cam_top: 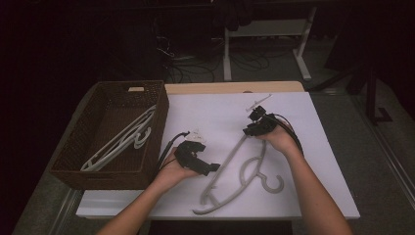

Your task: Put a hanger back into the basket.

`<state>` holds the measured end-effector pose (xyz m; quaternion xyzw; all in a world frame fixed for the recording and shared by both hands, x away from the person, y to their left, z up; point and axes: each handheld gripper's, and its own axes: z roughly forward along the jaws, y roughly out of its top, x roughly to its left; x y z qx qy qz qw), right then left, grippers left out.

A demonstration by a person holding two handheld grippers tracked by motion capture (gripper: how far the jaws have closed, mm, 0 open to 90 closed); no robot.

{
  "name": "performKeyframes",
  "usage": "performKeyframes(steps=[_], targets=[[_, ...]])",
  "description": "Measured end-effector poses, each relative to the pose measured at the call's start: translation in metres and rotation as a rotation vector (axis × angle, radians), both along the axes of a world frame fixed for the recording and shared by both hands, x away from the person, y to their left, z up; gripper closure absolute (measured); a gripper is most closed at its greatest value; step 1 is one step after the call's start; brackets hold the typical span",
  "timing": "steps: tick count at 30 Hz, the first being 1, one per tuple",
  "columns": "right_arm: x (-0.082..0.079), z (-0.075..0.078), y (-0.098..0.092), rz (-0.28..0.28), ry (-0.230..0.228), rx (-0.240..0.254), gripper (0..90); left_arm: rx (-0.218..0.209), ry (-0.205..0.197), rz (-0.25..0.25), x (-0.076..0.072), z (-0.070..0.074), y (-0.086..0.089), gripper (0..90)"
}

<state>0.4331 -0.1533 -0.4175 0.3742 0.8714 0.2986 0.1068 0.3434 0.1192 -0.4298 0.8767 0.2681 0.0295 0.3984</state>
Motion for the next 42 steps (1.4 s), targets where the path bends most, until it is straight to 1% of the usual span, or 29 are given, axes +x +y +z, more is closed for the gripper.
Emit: performKeyframes(steps=[1,2,3,5,6,7,8,9,10,11,13,14,15,17,18,20,22,23,25,26,29,31,34,36,37,39,40,41,42], targets=[[-0.006,0.002,-0.004,-0.008,-0.010,0.023,52.5,0.002,0.001,-0.004,-0.001,-0.001,-0.001,8.8],[-0.011,0.003,-0.007,-0.019,-0.018,0.044,47.5,0.002,0.001,-0.004,-0.001,-0.001,-0.001,10.7],[-0.017,0.004,-0.011,-0.022,-0.027,0.064,44.7,0.002,0.007,-0.011,-0.002,-0.001,-0.003,13.7],[-0.030,0.004,-0.017,-0.023,-0.051,0.102,36.0,0.006,0.012,-0.014,-0.004,-0.003,-0.005,17.4],[-0.036,0.004,-0.020,-0.028,-0.057,0.116,33.5,0.006,0.018,-0.024,-0.005,-0.003,-0.006,21.4],[-0.042,0.004,-0.023,-0.027,-0.072,0.131,31.3,0.002,0.020,-0.033,-0.006,-0.004,-0.007,28.4],[-0.042,0.004,-0.023,-0.027,-0.072,0.131,31.3,0.002,0.020,-0.033,-0.006,-0.004,-0.007,32.7],[-0.048,0.003,-0.025,-0.025,-0.082,0.148,29.6,0.010,0.024,-0.047,-0.009,-0.005,-0.011,32.7],[-0.058,0.003,-0.029,-0.030,-0.089,0.157,25.2,0.010,0.024,-0.051,-0.009,-0.005,-0.012,40.2],[-0.063,0.004,-0.030,-0.029,-0.091,0.151,24.7,0.020,0.016,-0.058,-0.012,-0.006,-0.014,46.0],[-0.073,0.005,-0.033,-0.030,-0.105,0.152,23.4,0.040,0.009,-0.061,-0.015,-0.008,-0.017,49.7],[-0.073,0.005,-0.033,-0.030,-0.105,0.152,23.4,0.040,0.009,-0.061,-0.015,-0.008,-0.017,53.2],[-0.082,0.006,-0.036,-0.037,-0.112,0.167,23.0,0.072,-0.005,-0.046,-0.016,-0.009,-0.020,54.7],[-0.091,0.007,-0.039,-0.038,-0.121,0.173,22.7,0.064,0.007,-0.037,-0.016,-0.010,-0.020,54.8],[-0.095,0.007,-0.040,-0.034,-0.125,0.177,22.7,0.073,0.012,-0.039,-0.016,-0.010,-0.021,55.8],[-0.103,0.007,-0.043,-0.031,-0.127,0.179,22.7,0.074,0.016,-0.037,-0.016,-0.011,-0.022,56.0],[-0.109,0.005,-0.045,-0.024,-0.125,0.180,22.6,0.095,0.015,-0.041,-0.017,-0.014,-0.027,57.3],[-0.111,0.004,-0.046,-0.023,-0.126,0.181,22.6,0.103,0.013,-0.040,-0.018,-0.015,-0.028,58.1],[-0.114,0.003,-0.049,-0.028,-0.120,0.185,22.6,0.103,0.012,-0.040,-0.018,-0.016,-0.029,60.4],[-0.115,0.002,-0.049,-0.027,-0.120,0.186,22.6,0.124,-0.011,-0.034,-0.018,-0.017,-0.031,61.5],[-0.115,0.001,-0.050,-0.023,-0.119,0.188,22.6,0.130,-0.014,-0.034,-0.018,-0.018,-0.032,63.3],[-0.114,0.001,-0.048,-0.021,-0.121,0.191,22.6,0.153,-0.033,-0.027,-0.017,-0.018,-0.032,65.2],[-0.114,0.001,-0.047,-0.020,-0.121,0.189,22.6,0.166,-0.043,-0.016,-0.015,-0.019,-0.030,66.5],[-0.114,0.001,-0.047,-0.018,-0.122,0.189,22.6,0.166,-0.043,-0.016,-0.015,-0.019,-0.030,66.5],[-0.114,0.001,-0.048,-0.018,-0.126,0.191,22.6,0.181,-0.057,-0.001,-0.011,-0.019,-0.027,66.5],[-0.115,0.001,-0.048,-0.018,-0.129,0.194,22.6,0.184,-0.064,0.022,-0.005,-0.019,-0.022,66.5],[-0.115,0.001,-0.048,-0.018,-0.129,0.194,22.6,0.184,-0.064,0.022,-0.005,-0.019,-0.022,66.5],[-0.115,0.002,-0.048,-0.018,-0.129,0.194,22.6,0.193,-0.071,0.030,-0.002,-0.019,-0.019,66.5],[-0.115,0.001,-0.048,-0.017,-0.130,0.193,22.6,0.199,-0.087,0.051,0.004,-0.018,-0.014,66.5]])
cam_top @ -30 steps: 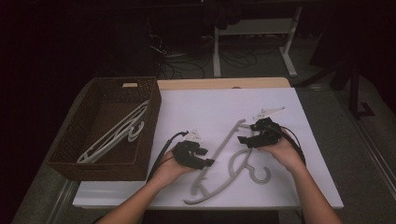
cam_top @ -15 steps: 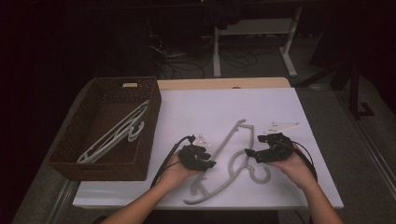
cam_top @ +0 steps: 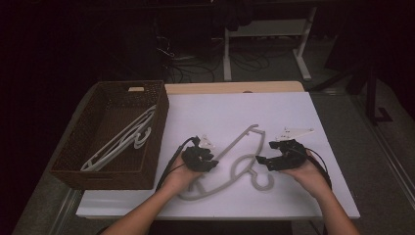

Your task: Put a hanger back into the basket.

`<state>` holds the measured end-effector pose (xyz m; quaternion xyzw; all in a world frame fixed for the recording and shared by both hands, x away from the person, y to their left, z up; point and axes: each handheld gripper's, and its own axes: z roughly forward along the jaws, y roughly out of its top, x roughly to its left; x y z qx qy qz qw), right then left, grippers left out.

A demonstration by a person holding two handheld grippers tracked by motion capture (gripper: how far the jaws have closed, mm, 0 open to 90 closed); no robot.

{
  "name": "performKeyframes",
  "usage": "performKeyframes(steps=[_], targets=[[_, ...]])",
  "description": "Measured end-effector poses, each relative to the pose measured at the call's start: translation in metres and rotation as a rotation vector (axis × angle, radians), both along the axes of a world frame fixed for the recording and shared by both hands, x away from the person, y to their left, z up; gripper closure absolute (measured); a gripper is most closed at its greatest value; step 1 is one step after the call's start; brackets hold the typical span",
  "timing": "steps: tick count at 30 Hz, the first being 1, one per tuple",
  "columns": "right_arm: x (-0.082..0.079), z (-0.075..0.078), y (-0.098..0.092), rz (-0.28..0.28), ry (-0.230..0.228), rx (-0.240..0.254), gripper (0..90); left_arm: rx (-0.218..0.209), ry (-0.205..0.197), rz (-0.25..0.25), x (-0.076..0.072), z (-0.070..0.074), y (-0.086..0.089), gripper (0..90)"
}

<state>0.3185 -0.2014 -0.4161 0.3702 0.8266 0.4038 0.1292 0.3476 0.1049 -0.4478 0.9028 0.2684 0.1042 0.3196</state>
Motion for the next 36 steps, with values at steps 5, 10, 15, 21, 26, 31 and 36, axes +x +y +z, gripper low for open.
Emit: performKeyframes(steps=[5,10,15,21,26,31,36], targets=[[0.000,-0.001,0.000,0.003,-0.001,-0.004,22.6,-0.001,-0.017,0.053,0.013,0.001,0.014,67.0],[0.000,-0.001,0.001,0.006,-0.004,0.001,22.6,-0.032,0.000,0.048,0.015,0.004,0.020,66.9],[-0.004,-0.002,0.003,0.014,-0.004,0.005,21.9,-0.097,0.006,0.026,0.008,0.015,0.022,61.6],[-0.015,-0.004,0.005,0.018,-0.004,0.014,21.9,-0.178,0.051,-0.058,-0.003,0.028,0.021,55.0],[-0.023,-0.007,0.002,0.018,0.002,0.021,21.8,-0.170,0.072,-0.105,-0.010,0.026,0.014,50.0],[-0.026,-0.010,-0.001,0.017,0.008,0.019,21.8,-0.146,0.104,-0.146,-0.020,0.019,0.005,49.4],[-0.024,-0.011,-0.002,0.015,0.010,0.027,21.8,-0.100,0.105,-0.178,-0.033,0.010,-0.002,50.3]])
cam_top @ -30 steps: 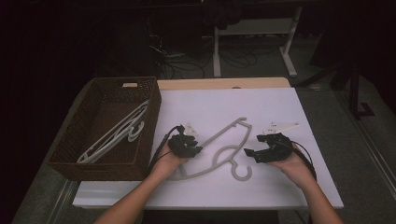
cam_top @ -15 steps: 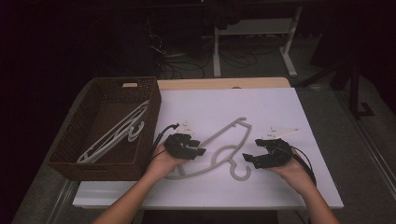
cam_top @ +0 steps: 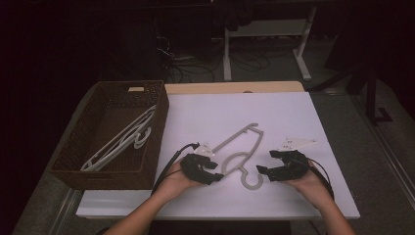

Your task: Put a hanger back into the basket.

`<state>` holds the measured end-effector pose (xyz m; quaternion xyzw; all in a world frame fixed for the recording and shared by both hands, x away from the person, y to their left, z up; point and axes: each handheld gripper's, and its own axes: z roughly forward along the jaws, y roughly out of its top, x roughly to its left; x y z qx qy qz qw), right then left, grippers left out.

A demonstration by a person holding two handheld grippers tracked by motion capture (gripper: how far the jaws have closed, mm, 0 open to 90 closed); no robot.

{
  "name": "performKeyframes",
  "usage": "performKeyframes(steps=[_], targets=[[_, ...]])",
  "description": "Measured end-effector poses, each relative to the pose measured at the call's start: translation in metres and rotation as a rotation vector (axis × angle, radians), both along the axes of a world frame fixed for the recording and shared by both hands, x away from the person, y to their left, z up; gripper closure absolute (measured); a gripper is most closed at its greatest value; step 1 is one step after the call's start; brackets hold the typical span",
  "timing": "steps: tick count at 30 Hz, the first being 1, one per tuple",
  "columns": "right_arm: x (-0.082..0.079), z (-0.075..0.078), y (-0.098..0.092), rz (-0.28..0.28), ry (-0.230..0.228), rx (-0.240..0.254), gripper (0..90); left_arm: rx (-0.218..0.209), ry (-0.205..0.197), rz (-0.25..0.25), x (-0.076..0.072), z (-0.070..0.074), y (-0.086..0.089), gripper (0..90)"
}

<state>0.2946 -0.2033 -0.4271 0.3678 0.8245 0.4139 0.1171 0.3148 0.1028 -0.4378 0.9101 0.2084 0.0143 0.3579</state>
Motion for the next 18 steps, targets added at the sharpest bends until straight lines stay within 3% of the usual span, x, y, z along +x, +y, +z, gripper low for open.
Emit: performKeyframes(steps=[5,7,10,15,18], targets=[[0.001,-0.001,0.000,-0.001,0.002,-0.001,22.0,0.032,-0.003,-0.011,-0.002,-0.007,-0.007,57.2],[0.001,-0.002,0.000,0.000,0.004,-0.003,22.0,0.074,-0.021,-0.015,-0.004,-0.010,-0.012,59.6],[0.002,-0.002,0.000,0.002,0.004,-0.005,22.0,0.086,-0.031,-0.014,-0.004,-0.010,-0.013,62.7],[0.002,-0.002,-0.001,0.000,0.006,-0.003,22.4,0.156,-0.050,-0.038,-0.004,-0.007,-0.017,70.6],[0.002,-0.002,-0.001,0.000,0.009,-0.004,22.4,0.176,-0.046,-0.048,-0.003,-0.005,-0.019,72.2]])
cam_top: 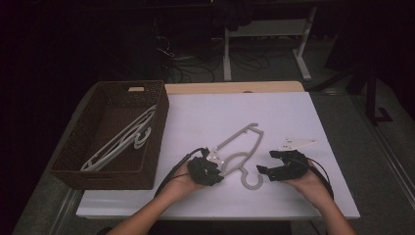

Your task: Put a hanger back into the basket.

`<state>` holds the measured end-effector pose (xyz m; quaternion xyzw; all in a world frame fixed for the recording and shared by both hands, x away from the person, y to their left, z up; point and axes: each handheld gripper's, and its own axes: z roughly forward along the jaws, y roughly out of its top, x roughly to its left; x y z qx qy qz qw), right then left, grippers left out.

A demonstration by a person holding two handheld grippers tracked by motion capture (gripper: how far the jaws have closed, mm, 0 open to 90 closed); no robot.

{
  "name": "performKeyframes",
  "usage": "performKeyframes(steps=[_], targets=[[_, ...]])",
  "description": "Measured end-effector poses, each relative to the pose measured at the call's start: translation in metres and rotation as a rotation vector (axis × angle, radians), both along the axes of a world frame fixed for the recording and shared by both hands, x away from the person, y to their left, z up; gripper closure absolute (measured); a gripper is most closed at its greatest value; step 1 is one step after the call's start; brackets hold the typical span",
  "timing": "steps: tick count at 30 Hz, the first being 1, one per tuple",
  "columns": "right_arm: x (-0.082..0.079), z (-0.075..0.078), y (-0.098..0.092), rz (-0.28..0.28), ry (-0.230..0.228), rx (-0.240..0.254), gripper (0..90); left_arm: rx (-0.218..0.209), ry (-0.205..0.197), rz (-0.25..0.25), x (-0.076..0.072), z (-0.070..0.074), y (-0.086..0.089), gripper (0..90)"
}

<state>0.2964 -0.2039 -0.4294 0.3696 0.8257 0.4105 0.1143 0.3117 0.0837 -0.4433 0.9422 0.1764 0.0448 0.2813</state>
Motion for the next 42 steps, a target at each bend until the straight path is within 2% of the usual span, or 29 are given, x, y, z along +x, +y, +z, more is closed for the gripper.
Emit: performKeyframes(steps=[2,4,6,10,14,21,30,32,36,38,40,42], targets=[[0.000,0.000,0.000,0.001,0.000,0.000,22.5,0.014,0.002,-0.006,0.000,0.001,-0.001,72.9],[0.000,0.000,0.000,0.001,0.000,0.000,22.6,0.057,0.024,-0.023,0.004,0.004,-0.007,73.1],[0.000,0.000,0.000,-0.001,0.003,-0.001,22.6,0.073,0.032,-0.028,0.006,0.005,-0.008,73.5],[0.000,0.000,0.000,-0.001,0.004,-0.002,22.6,0.075,0.038,-0.029,0.007,0.005,-0.009,76.1],[0.000,-0.002,0.002,0.002,0.009,-0.009,22.6,0.115,0.065,-0.029,0.011,0.007,-0.014,80.3],[0.000,-0.002,0.004,0.006,0.007,-0.012,22.8,0.114,0.099,-0.007,0.015,0.008,-0.014,82.5],[0.000,0.004,-0.007,-0.032,-0.022,0.026,22.9,0.061,0.113,0.023,0.021,0.013,-0.006,82.7],[0.000,0.008,-0.013,-0.054,-0.037,0.053,22.9,0.005,0.112,0.051,0.025,0.023,0.003,82.7],[0.000,0.012,-0.019,-0.081,-0.053,0.079,22.9,-0.052,0.102,0.069,0.028,0.039,0.012,82.7],[0.000,0.012,-0.021,-0.086,-0.056,0.080,22.9,-0.067,0.103,0.073,0.029,0.044,0.014,82.7],[0.000,0.012,-0.022,-0.089,-0.057,0.082,22.9,-0.107,0.092,0.083,0.032,0.062,0.020,82.7],[0.001,0.012,-0.022,-0.086,-0.060,0.085,22.4,-0.127,0.079,0.090,0.035,0.078,0.024,82.6]])
